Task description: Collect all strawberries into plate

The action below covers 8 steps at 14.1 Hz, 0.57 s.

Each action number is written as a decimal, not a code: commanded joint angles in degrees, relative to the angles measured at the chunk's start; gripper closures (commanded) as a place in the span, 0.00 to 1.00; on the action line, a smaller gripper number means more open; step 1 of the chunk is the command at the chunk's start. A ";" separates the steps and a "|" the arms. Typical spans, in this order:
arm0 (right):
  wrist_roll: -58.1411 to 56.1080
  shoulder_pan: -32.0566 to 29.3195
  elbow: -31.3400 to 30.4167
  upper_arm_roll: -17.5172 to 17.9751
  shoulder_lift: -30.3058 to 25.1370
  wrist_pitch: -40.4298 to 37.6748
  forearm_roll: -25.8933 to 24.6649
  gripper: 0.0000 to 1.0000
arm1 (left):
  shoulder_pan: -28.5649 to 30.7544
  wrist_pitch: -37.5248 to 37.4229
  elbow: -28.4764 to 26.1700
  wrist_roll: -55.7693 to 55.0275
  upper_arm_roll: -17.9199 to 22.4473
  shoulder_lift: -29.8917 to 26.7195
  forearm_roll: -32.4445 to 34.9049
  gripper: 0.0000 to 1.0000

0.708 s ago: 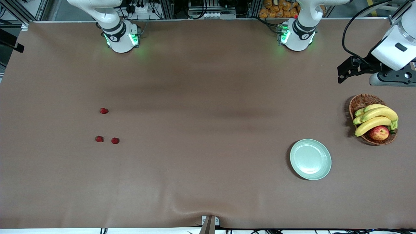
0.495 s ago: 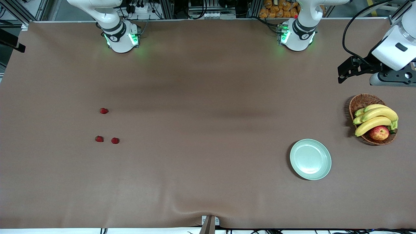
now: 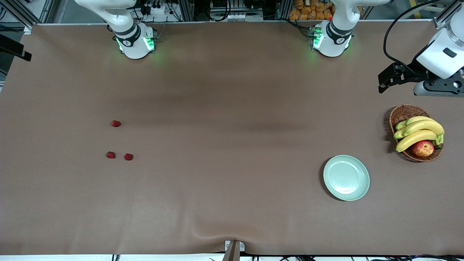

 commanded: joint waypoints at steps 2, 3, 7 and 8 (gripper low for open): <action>0.79 0.03 -12.81 0.48 3.62 15.05 0.25 0.00 | 0.47 -1.22 1.04 1.23 -0.06 0.13 -1.00 0.00; 0.70 0.11 -13.36 0.48 6.16 18.13 0.34 0.00 | 0.47 -1.14 1.04 1.23 -0.06 0.21 -0.92 0.00; 0.44 0.99 -13.27 0.48 16.27 29.56 0.60 0.00 | 0.47 -1.14 1.04 1.23 -0.06 0.30 -0.92 0.00; 0.52 1.78 -13.27 0.48 18.65 32.45 0.60 0.00 | 0.47 -1.14 1.04 1.23 0.03 0.30 -0.92 0.00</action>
